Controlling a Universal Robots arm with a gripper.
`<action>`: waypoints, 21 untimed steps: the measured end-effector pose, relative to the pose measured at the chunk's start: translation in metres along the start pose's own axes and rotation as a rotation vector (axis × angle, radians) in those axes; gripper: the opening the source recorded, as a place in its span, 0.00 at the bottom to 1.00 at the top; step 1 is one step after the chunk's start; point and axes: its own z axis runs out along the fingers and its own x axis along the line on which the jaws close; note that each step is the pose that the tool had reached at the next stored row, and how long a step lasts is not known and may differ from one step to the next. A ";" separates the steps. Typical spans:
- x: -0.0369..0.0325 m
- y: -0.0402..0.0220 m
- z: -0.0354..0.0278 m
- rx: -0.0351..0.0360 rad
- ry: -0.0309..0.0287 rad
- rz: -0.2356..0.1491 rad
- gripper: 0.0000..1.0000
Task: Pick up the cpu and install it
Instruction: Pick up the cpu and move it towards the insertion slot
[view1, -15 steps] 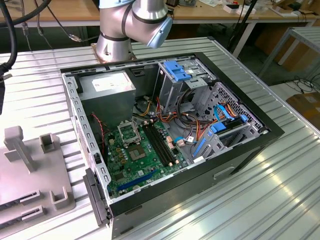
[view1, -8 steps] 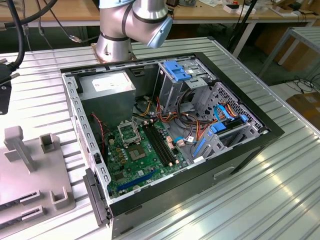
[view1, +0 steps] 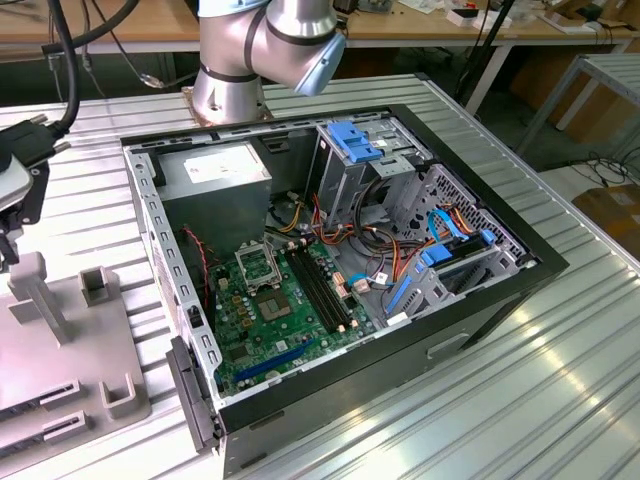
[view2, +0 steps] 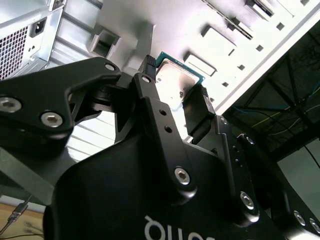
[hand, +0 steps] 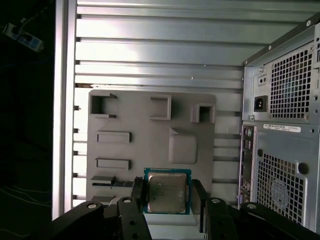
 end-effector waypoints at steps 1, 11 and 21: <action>-0.0011 0.0000 -0.0001 0.0000 0.0000 0.000 0.47; -0.0137 -0.0005 -0.0005 0.0001 0.0001 0.000 0.47; -0.0264 -0.0009 -0.0008 0.0000 0.0001 0.000 0.47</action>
